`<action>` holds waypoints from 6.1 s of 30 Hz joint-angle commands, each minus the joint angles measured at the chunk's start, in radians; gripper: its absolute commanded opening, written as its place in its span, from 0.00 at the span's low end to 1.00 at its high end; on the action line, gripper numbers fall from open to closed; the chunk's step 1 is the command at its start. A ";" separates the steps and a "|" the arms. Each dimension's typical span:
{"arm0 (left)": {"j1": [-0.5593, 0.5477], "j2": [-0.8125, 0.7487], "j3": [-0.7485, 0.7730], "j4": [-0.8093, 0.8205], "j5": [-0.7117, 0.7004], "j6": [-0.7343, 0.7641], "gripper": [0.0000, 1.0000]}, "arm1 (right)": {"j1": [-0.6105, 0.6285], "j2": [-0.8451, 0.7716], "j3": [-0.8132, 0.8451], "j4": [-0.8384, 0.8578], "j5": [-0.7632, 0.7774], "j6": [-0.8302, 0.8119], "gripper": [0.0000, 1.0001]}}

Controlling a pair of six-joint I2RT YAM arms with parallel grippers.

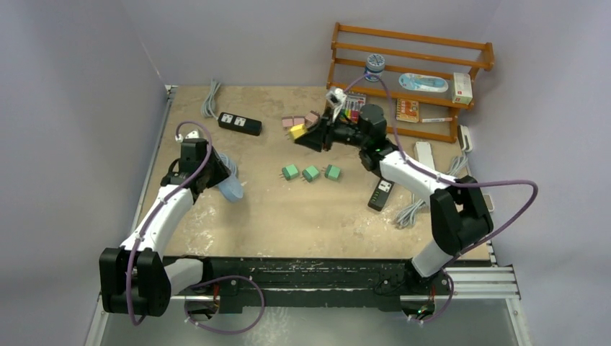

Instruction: Pull the plug off the socket

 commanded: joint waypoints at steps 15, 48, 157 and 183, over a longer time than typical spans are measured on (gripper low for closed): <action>0.008 0.025 0.137 -0.130 -0.248 0.155 0.45 | -0.442 -0.011 -0.207 -0.349 0.530 0.215 0.00; 0.008 -0.021 0.134 -0.039 -0.240 0.129 0.64 | -0.319 -0.089 -0.041 -0.471 0.995 -0.022 0.80; 0.008 -0.237 0.056 0.267 -0.132 -0.037 0.78 | -0.031 -0.418 -0.461 -0.016 0.997 0.031 1.00; -0.545 0.014 0.112 0.361 -0.442 0.011 0.82 | -0.031 -0.670 -0.599 -0.228 1.102 -0.008 0.99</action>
